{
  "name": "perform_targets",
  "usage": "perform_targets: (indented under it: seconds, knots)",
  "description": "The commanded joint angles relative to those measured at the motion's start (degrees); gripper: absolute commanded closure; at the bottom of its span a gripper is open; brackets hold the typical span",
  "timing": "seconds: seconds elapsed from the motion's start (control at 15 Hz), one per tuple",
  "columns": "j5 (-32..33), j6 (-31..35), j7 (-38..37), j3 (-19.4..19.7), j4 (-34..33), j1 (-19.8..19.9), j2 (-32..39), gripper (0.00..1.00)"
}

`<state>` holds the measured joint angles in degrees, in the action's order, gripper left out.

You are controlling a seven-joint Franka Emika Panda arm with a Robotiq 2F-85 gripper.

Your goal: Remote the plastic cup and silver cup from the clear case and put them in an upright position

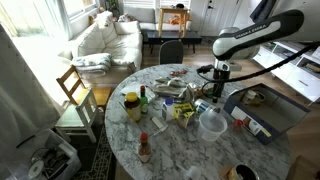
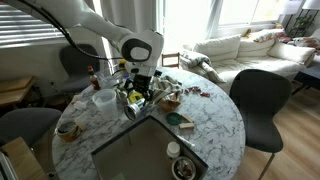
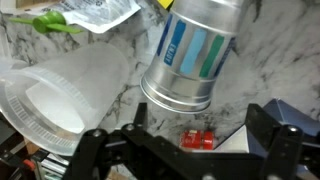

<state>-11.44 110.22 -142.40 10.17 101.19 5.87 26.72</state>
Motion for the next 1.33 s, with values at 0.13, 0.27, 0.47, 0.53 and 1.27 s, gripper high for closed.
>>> perform_targets:
  seconds: [0.13, 0.27, 0.47, 0.53, 1.27]
  knots:
    - [1.22, 8.47, 0.99, 0.58, 5.46, -0.21, -4.82, 0.0]
    - [3.8, 9.72, 8.07, 0.35, 8.97, 0.09, -7.87, 0.0]
    - [6.43, 8.77, 17.45, 0.33, 13.88, 0.52, -12.02, 0.0]
    - [6.99, 8.55, 20.5, 0.23, 15.36, 0.6, -13.05, 0.0]
    - [6.64, 8.72, 31.58, 0.07, 17.17, 0.06, -13.71, 0.0]
